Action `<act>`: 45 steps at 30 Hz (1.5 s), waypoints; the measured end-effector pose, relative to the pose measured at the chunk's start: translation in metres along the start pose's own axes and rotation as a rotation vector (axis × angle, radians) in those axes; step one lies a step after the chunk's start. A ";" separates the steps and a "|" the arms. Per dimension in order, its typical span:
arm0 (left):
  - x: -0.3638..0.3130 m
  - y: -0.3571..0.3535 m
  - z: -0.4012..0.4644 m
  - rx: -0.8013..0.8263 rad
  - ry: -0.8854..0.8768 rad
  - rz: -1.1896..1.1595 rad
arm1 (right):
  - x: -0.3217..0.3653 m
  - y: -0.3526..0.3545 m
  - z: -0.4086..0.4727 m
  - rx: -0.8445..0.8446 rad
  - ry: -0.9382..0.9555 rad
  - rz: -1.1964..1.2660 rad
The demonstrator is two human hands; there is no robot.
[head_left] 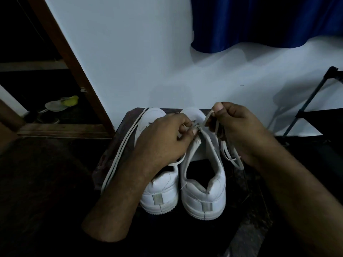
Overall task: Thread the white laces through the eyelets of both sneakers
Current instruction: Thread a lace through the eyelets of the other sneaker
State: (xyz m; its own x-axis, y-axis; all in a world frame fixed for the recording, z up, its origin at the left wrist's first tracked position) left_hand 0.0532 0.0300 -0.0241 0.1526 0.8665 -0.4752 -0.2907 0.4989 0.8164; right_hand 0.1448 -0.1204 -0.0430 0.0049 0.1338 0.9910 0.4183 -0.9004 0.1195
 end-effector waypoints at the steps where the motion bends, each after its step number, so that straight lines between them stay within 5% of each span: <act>1: -0.001 -0.001 0.000 0.046 0.004 0.055 | 0.000 -0.002 -0.001 -0.005 -0.017 0.044; 6: -0.005 0.001 -0.003 0.141 -0.010 0.175 | 0.002 0.000 -0.001 -0.068 -0.037 0.048; 11: -0.001 0.015 -0.003 -0.064 0.020 0.318 | -0.004 0.003 0.004 -0.114 -0.039 0.017; 15: 0.001 0.021 -0.003 -0.138 0.076 0.356 | -0.011 0.014 0.012 -0.254 0.046 -0.411; 20: 0.001 0.029 -0.002 -0.269 0.039 0.408 | 0.000 0.012 0.009 -0.274 0.116 -0.421; 25: -0.016 0.034 -0.006 -0.415 -0.023 -0.042 | 0.021 -0.003 -0.007 0.035 0.066 0.137; 31: -0.039 0.011 -0.005 -0.158 0.061 -0.455 | 0.045 -0.014 -0.029 0.289 0.131 0.432; 35: -0.044 -0.001 -0.009 -0.022 0.147 -0.671 | 0.050 -0.011 -0.033 0.314 0.131 0.507; 41: -0.048 -0.013 -0.008 0.133 0.054 -0.724 | 0.053 -0.014 -0.035 0.349 0.148 0.610; 45: -0.041 -0.005 -0.006 -0.027 0.080 -0.747 | 0.044 -0.009 -0.025 0.231 0.085 0.612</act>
State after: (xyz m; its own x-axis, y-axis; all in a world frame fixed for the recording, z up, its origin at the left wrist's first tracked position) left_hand 0.0432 -0.0085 -0.0105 0.2496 0.2932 -0.9229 -0.1601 0.9524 0.2593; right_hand 0.1184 -0.1173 0.0015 0.2361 -0.4154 0.8785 0.5467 -0.6906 -0.4735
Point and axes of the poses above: each hand's wrist, its own z-axis towards the middle knuckle, its own y-axis out of the back of the hand, x = y × z, the point moved 5 cm from there along z, towards the middle knuckle, and after that the axes turned 11 degrees about -y, right-handed, at the moved point
